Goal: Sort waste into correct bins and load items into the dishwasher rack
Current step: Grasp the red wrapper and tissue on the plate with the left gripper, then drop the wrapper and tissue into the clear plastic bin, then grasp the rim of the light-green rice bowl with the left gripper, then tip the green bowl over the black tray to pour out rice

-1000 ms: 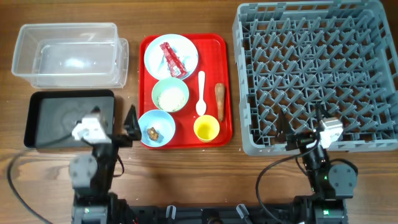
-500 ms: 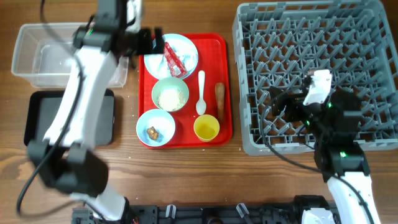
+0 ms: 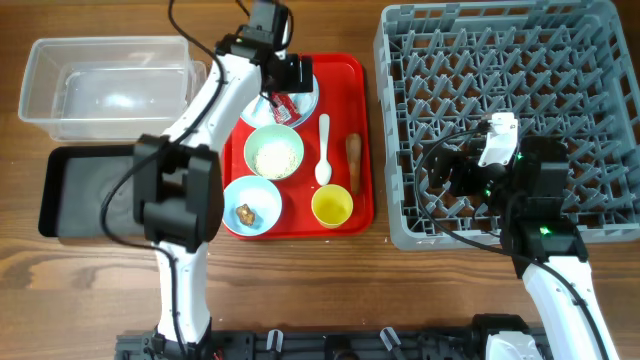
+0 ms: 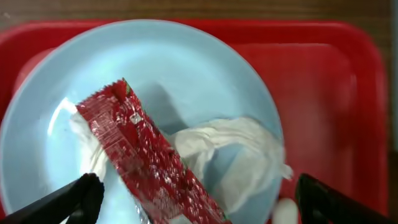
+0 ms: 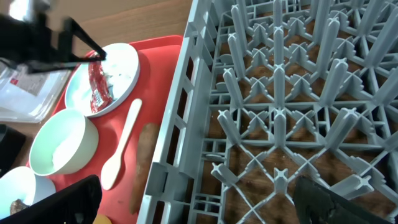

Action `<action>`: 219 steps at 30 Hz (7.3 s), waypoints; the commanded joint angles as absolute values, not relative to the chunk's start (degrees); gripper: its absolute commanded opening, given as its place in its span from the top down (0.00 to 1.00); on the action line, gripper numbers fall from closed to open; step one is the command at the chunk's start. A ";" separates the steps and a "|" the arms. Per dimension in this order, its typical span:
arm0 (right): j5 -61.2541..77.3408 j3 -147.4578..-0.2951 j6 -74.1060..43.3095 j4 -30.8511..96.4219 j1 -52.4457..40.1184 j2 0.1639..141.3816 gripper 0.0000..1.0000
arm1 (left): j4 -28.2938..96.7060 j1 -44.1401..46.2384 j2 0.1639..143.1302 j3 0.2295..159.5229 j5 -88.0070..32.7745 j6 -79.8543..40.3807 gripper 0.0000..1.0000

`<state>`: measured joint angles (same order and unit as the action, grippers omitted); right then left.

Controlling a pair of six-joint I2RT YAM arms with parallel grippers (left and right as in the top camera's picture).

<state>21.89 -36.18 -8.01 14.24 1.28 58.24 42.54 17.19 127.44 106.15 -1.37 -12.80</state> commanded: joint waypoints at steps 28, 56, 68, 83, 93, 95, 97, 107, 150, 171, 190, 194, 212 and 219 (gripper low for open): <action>23.03 -37.95 -11.14 13.15 0.93 58.67 0.00 | 47.48 15.73 115.92 107.18 -0.54 -17.45 0.96; 23.00 -37.95 -12.62 12.01 0.93 62.72 0.00 | 48.25 -11.90 117.12 106.72 6.98 -24.45 0.25; 23.05 -37.95 -14.13 10.09 0.93 64.47 0.00 | 49.30 -1.61 105.95 106.74 -4.49 -7.14 0.10; 23.03 -37.95 -14.09 10.15 0.93 64.47 0.00 | 60.23 23.77 111.53 100.33 -5.56 -7.31 0.19; 23.03 -37.93 -14.09 10.37 0.93 64.58 0.00 | 57.67 28.80 120.95 97.27 -3.22 -17.26 0.48; 23.00 -37.91 -14.09 10.37 0.93 64.58 0.00 | 57.87 28.93 122.52 97.06 -0.51 -20.88 0.54; 23.03 -37.91 -14.04 10.37 0.93 64.58 0.00 | 57.63 28.93 122.72 95.83 1.89 -23.57 0.58; 23.03 -37.93 -14.09 10.37 0.93 65.28 0.00 | 55.88 29.12 122.74 94.32 3.51 -24.95 0.83; 23.03 -37.93 -14.13 10.31 0.93 65.28 0.00 | 64.34 -19.35 99.98 83.72 -31.27 -3.18 0.96; 23.05 -37.91 -14.13 10.33 0.93 65.28 0.00 | 48.45 -48.95 100.09 64.82 -80.86 -1.50 0.96; 23.05 -37.93 -14.15 10.35 0.93 65.28 0.00 | 52.36 -49.04 100.09 64.82 -90.35 -3.60 0.96; 23.03 -37.93 -14.11 10.31 0.93 65.28 0.00 | 52.73 -48.97 100.09 64.82 -90.35 -3.62 0.96; 23.03 -37.93 -14.13 10.17 0.93 65.28 0.00 | 9.26 -3.57 99.66 64.95 -63.40 -36.53 0.96; 23.03 -37.91 -14.11 10.66 0.93 65.28 0.00 | 4.38 24.56 101.12 64.93 6.96 -12.88 0.96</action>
<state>22.06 -36.49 -13.67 10.35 1.28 65.06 4.86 16.23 100.90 64.73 -31.33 -26.96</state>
